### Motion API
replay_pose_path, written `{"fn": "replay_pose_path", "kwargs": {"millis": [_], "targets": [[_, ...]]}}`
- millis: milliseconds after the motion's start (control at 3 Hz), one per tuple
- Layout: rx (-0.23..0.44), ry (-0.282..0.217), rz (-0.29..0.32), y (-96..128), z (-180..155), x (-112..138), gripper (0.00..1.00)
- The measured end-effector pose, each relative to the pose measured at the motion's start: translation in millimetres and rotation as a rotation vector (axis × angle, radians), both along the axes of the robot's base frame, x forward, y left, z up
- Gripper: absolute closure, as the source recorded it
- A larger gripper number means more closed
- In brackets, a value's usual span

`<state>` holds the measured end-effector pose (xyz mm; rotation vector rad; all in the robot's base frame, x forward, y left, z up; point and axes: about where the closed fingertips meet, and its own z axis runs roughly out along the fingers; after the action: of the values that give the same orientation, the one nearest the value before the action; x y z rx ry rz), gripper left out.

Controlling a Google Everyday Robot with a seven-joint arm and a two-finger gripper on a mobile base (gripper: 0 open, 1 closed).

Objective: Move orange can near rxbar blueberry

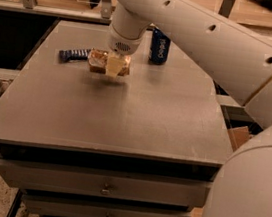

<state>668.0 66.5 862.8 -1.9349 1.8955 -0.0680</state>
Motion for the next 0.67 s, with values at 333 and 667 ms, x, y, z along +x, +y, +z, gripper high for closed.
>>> {"fn": "replay_pose_path", "kwargs": {"millis": [333, 667], "targets": [[0.005, -0.016, -0.014, 10.3, -0.8, 20.5, 0.67], [0.001, -0.024, -0.012, 20.6, -0.3, 35.0, 0.61]]}}
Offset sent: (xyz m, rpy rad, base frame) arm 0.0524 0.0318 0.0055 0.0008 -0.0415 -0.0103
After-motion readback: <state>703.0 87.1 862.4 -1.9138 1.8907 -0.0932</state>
